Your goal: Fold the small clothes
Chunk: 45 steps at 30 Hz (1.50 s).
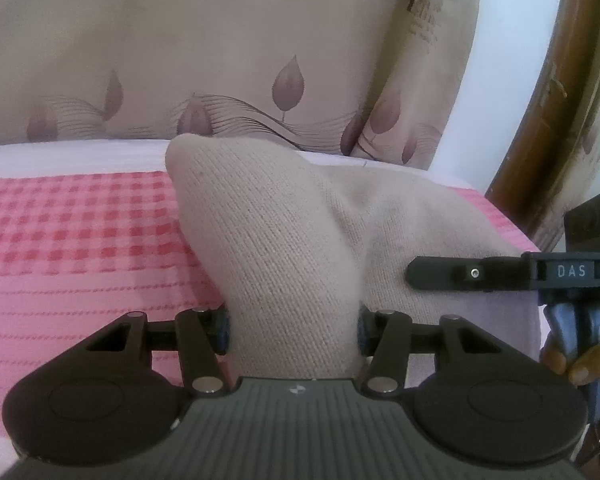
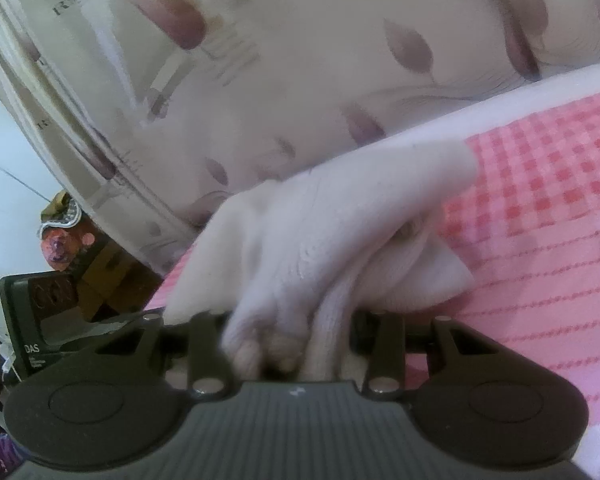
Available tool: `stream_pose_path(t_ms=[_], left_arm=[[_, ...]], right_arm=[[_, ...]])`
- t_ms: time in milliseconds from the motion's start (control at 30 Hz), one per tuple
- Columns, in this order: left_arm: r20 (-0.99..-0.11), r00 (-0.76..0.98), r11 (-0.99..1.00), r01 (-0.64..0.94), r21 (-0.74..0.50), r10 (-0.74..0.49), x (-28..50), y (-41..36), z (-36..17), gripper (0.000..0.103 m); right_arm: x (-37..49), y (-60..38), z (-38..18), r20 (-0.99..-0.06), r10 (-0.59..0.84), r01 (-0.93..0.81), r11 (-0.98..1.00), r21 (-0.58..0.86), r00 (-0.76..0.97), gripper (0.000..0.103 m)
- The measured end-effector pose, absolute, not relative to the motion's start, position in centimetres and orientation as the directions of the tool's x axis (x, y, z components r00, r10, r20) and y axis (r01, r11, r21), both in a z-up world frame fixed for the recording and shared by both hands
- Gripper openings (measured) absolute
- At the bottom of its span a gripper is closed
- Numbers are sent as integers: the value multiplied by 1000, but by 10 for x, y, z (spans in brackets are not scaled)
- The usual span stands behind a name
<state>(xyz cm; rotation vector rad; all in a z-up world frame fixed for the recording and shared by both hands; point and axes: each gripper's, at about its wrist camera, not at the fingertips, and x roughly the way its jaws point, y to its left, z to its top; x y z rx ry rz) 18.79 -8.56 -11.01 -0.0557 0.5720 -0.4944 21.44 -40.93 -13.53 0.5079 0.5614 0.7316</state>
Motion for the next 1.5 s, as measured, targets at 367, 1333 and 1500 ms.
stream_pose_path(t_ms=[367,1333,1500], left_arm=[[-492,756,900,396,-182,-432,140,-48,-99,52],[-461,803,925,350,-148,-377,52,4,-89,52],[-448,814,928,349,-133,-370,42,10,-82,52]], right_arm=[[177,-375,-128,-270,760,-505,610,611,591,42],[98,-324,-126,-217,793,-544,561,624,570,42],[89,-318,-121,-197,796,-551,551,627,572,42]])
